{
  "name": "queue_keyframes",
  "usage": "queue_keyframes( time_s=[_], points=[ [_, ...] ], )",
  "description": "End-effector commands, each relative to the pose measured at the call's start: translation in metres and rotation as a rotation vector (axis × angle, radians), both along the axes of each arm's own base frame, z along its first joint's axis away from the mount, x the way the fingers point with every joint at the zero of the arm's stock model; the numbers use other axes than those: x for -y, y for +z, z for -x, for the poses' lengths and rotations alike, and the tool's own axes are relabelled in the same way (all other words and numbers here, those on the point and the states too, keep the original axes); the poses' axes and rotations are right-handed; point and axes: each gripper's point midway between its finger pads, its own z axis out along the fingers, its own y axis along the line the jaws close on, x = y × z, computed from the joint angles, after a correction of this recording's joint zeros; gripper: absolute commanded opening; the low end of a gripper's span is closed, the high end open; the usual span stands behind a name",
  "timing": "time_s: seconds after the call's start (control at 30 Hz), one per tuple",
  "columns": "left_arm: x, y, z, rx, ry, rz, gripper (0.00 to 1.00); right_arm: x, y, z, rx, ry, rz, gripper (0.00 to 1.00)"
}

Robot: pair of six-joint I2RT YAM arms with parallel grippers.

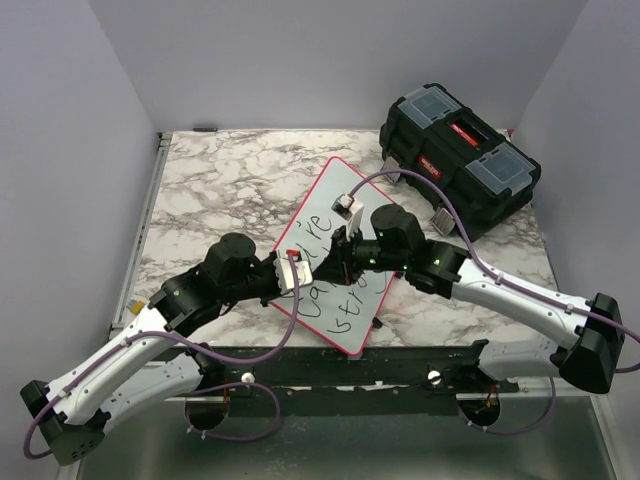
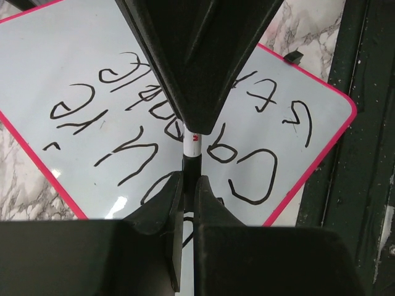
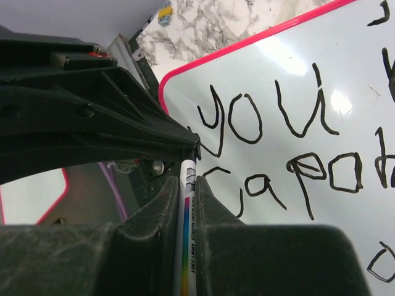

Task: Write a sentence on the whiteboard
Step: Insert the whiteboard marker without the cap into the pen cap.

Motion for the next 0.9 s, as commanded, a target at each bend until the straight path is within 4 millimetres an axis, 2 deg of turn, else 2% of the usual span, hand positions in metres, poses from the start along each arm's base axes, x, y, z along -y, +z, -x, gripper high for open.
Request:
queue_keyframes(
  time_s=[0.0, 0.13, 0.23, 0.77, 0.87],
  points=[
    [0.042, 0.069, 0.029, 0.112, -0.261, 0.254, 0.00, -0.015, -0.008, 0.027, 0.089, 0.182, 0.027, 0.01],
    [0.045, 0.066, 0.035, 0.081, -0.300, 0.246, 0.00, -0.015, -0.005, 0.034, 0.175, 0.234, 0.045, 0.01],
    [0.047, 0.064, 0.036, 0.063, -0.310, 0.238, 0.00, -0.013, -0.005, 0.028, 0.215, 0.217, 0.069, 0.01],
    [0.044, 0.064, 0.029, 0.085, -0.264, 0.244, 0.00, -0.008, -0.004, 0.017, 0.213, 0.123, 0.076, 0.01],
    [0.043, 0.064, 0.029, 0.086, -0.262, 0.245, 0.05, -0.007, -0.003, 0.014, 0.203, 0.096, 0.076, 0.01]
  ],
)
